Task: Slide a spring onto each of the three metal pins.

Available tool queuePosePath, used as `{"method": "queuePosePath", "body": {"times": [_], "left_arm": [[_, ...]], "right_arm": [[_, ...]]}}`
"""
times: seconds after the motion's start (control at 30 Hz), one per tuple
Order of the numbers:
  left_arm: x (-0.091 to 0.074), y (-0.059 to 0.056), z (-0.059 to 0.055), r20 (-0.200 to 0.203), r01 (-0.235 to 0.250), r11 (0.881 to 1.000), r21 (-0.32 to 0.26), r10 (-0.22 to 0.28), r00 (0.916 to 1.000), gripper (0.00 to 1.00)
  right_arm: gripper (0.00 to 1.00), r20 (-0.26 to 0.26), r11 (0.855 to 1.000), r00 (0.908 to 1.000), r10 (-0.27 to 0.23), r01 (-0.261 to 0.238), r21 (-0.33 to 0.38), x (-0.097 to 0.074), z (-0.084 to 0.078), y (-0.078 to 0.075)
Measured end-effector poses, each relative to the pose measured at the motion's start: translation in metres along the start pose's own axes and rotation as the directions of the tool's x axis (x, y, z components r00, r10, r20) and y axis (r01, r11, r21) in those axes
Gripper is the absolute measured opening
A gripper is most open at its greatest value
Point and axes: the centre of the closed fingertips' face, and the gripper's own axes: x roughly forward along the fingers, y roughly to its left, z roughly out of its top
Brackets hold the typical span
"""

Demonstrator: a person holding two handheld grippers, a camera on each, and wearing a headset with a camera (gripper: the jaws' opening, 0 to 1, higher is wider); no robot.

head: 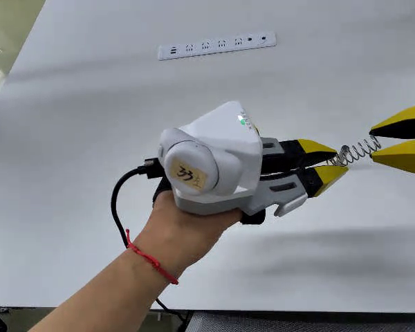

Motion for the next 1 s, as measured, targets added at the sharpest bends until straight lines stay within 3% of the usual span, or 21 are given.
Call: {"method": "queuePosePath", "body": {"times": [0.2, 1.0], "left_arm": [[-0.001, -0.002, 0.003, 0.013, 0.006, 1.000, -0.004, -0.006, 0.9999, 0.07], [0.000, -0.010, -0.003, -0.001, 0.028, 1.000, 0.008, -0.028, 0.9996, 0.07]], "right_arm": [[0.08, -0.008, 1.000, 1.0000, 0.006, -0.006, -0.006, -0.001, 0.000, 0.002], [0.06, -0.109, 0.993, 0.9940, 0.009, -0.022, -0.114, 0.001, 0.000, 0.014]]}}
